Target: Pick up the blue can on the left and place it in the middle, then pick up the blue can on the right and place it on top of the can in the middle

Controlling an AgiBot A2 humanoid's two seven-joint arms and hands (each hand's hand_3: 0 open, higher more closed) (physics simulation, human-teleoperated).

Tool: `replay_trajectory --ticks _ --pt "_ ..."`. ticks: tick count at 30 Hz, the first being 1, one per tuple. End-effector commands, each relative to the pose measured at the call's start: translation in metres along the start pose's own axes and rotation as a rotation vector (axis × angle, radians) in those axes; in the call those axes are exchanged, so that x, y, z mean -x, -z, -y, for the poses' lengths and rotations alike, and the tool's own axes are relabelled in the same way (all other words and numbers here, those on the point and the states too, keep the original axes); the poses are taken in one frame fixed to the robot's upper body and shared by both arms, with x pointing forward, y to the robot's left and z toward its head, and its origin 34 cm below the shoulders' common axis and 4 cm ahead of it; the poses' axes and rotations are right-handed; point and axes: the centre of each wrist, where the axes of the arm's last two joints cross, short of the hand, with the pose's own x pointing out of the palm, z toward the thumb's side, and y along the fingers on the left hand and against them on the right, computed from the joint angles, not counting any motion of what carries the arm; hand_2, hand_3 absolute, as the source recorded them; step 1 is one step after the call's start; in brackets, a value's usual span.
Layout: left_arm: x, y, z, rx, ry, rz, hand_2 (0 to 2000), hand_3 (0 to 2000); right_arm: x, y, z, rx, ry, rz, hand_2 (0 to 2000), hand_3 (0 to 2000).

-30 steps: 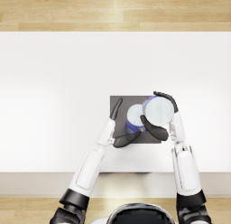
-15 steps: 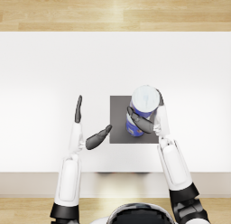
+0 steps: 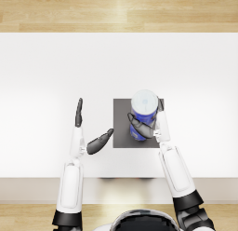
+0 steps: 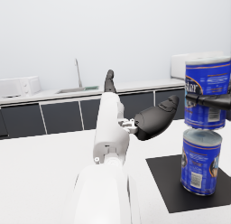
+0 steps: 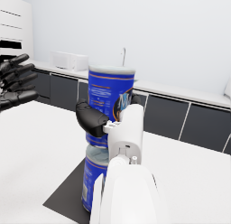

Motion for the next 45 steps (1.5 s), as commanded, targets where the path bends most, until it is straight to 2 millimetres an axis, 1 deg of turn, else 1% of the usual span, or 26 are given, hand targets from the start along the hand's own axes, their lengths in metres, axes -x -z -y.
replay_trajectory --ticks 1,2,4,5,6,7,8,11,13,16,17,18,21,26,27,28,30,31,32,33,34,36,38,39,42,45 --pt "0.001 -0.004 -0.003 -0.016 -0.005 0.001 0 0 0.0 -0.005 0.003 0.012 0.005 0.007 639 1193" --pt "0.001 -0.004 -0.003 -0.016 -0.006 0.002 0 0 0.0 -0.005 0.003 0.008 0.029 0.015 0 867" --pt "0.002 -0.006 -0.004 -0.023 -0.012 0.003 0 0 0.0 -0.004 0.002 0.001 0.082 0.029 0 213" --pt "0.002 -0.006 -0.003 -0.025 -0.012 0.004 0 0 0.0 -0.004 0.002 -0.001 0.101 0.035 0 0" --pt "0.001 -0.008 -0.004 -0.032 -0.01 0.005 0 0 0.001 -0.006 0.002 0.006 0.117 0.042 0 0" --pt "0.001 -0.01 -0.004 -0.04 -0.012 0.006 0 0 0.002 -0.005 0.001 0.019 0.093 -0.023 0 0" --pt "0.001 -0.011 -0.005 -0.044 -0.013 0.007 0 0 0.001 -0.009 0.002 0.016 0.125 0.035 0 0" --pt "0.001 -0.019 -0.008 -0.075 -0.015 0.011 0 0 0.001 -0.016 0.002 0.039 0.138 0.05 0 0" --pt "0.001 -0.023 -0.012 -0.095 -0.017 0.014 0 0 0.003 -0.024 0.003 0.072 0.132 0.031 0 0" --pt "-0.003 -0.03 -0.018 -0.122 -0.01 0.021 0 0 0.004 -0.036 0.003 0.108 0.147 0.067 0 0" --pt "-0.004 -0.032 -0.021 -0.132 -0.005 0.023 0 0 0.008 -0.039 0.003 0.217 -0.05 -0.358 0 0" --pt "-0.005 -0.034 -0.022 -0.139 -0.003 0.025 0 0 0.004 -0.046 0.003 0.163 0.104 -0.018 0 0" --pt "-0.009 -0.037 -0.026 -0.151 0.006 0.031 0 0 0.0 -0.057 0.002 0.201 0.084 -0.012 0 0" --pt "-0.009 -0.048 -0.033 -0.192 0.003 0.039 0 0 0.002 -0.078 0.005 0.255 0.109 0.033 0 0" --pt "-0.01 -0.039 -0.027 -0.156 0.005 0.037 0 0 0.003 -0.081 0.005 0.265 0.113 0.041 0 0" --pt "-0.009 -0.051 -0.034 -0.203 0.001 0.041 0 0 0.003 -0.085 0.005 0.279 0.116 0.049 0 0" --pt "-0.009 -0.054 -0.037 -0.215 -0.003 0.043 0 0 0.004 -0.093 0.005 0.303 0.125 0.067 0 0" --pt "-0.01 -0.045 -0.032 -0.183 0.001 0.042 0 0 0.006 -0.097 0.004 0.316 0.132 0.076 0 0" --pt "-0.008 -0.058 -0.038 -0.229 -0.006 0.045 0 0 0.007 -0.102 0.004 0.328 0.136 0.084 0 0" --pt "-0.008 -0.061 -0.04 -0.243 -0.008 0.047 0 0 0.012 -0.105 0.003 0.404 0.03 -0.208 0 0" --pt "-0.006 -0.067 -0.043 -0.264 -0.018 0.048 0 0 0.014 -0.113 0.001 0.385 0.129 0.034 0 0" --pt "-0.002 -0.075 -0.048 -0.295 -0.035 0.049 0 0 0.021 -0.121 -0.001 0.415 0.151 0.05 0 0" --pt "0.008 -0.084 -0.055 -0.325 -0.068 0.047 0 0 0.035 -0.129 -0.002 0.44 0.201 0.081 0 0" --pt "0.012 -0.087 -0.057 -0.336 -0.084 0.046 0 0 0.042 -0.132 -0.002 0.448 0.18 0.071 0 0" --pt "0.024 -0.089 -0.058 -0.345 -0.129 0.042 0 0 0.065 -0.134 -0.004 0.563 0.098 0.014 0 0" --pt "0.035 -0.088 -0.054 -0.342 -0.171 0.041 0 0 0.089 -0.131 -0.009 0.647 0.118 0.002 0 0"
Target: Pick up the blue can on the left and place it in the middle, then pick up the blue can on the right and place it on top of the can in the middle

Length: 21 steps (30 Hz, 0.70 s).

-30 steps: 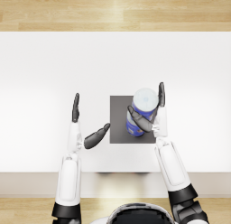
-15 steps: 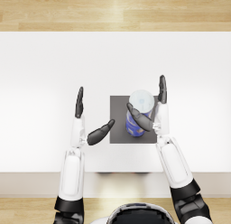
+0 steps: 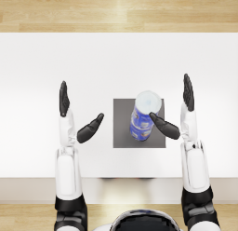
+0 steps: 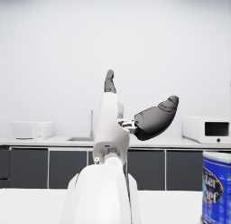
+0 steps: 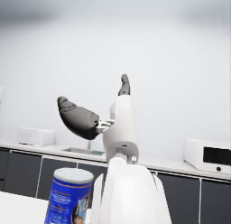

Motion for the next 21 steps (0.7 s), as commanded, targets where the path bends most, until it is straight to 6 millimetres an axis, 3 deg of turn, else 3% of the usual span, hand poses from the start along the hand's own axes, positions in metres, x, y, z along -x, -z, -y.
replay_trajectory --ticks 1,7,11,21 --pt "0.015 -0.004 -0.002 -0.015 -0.057 -0.011 0 0 0.035 -0.005 -0.004 0.034 0.122 -0.013 0 0" --pt "0.024 0.008 0.013 0.04 -0.098 -0.015 0 0 0.058 0.005 -0.021 0.017 0.194 -0.024 0 0" --pt "0.026 0.016 0.02 0.076 -0.104 -0.014 0 0 0.057 0.015 -0.028 -0.022 0.188 -0.02 0 0" --pt "0.025 0.019 0.023 0.091 -0.105 -0.014 0 0 0.056 0.019 -0.032 -0.036 0.187 -0.018 0 0"
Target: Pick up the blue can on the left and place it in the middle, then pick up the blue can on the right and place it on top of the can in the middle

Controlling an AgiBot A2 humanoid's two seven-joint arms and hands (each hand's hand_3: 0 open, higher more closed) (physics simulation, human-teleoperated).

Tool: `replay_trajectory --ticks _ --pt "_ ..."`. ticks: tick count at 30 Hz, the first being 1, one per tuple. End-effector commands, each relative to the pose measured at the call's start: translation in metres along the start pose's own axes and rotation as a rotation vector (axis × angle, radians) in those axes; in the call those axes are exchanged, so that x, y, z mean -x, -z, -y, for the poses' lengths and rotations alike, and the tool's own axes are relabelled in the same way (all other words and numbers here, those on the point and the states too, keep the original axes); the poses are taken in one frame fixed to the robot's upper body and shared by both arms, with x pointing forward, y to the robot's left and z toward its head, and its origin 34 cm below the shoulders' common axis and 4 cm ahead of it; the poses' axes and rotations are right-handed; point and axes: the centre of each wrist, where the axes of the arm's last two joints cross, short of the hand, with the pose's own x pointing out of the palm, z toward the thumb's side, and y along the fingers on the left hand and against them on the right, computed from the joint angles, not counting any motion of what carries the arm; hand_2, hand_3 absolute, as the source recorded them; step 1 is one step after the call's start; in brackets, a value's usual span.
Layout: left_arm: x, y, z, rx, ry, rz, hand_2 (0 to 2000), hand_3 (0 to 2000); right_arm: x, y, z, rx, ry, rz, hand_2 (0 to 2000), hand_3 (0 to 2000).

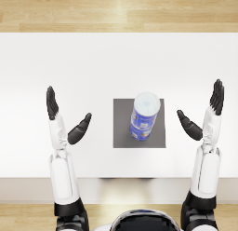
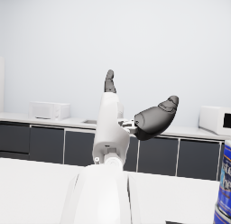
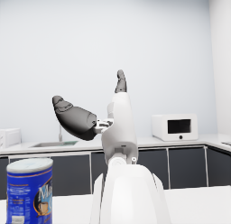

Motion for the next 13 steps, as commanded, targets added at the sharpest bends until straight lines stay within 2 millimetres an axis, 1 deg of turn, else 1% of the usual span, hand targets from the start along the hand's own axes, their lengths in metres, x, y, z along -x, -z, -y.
replay_trajectory --ticks 1,13 --pt "0.0 0.0001 0.0 0.0 0.0 0.0 0 0 0.0 0.0001 -0.0001 0.0 0.0 0.0 0 0" --pt "0.0001 0.0002 0.0002 0.001 0.0 0.0 0 0 0.0001 0.0002 -0.0002 -0.001 0.0 0.0 0 0"
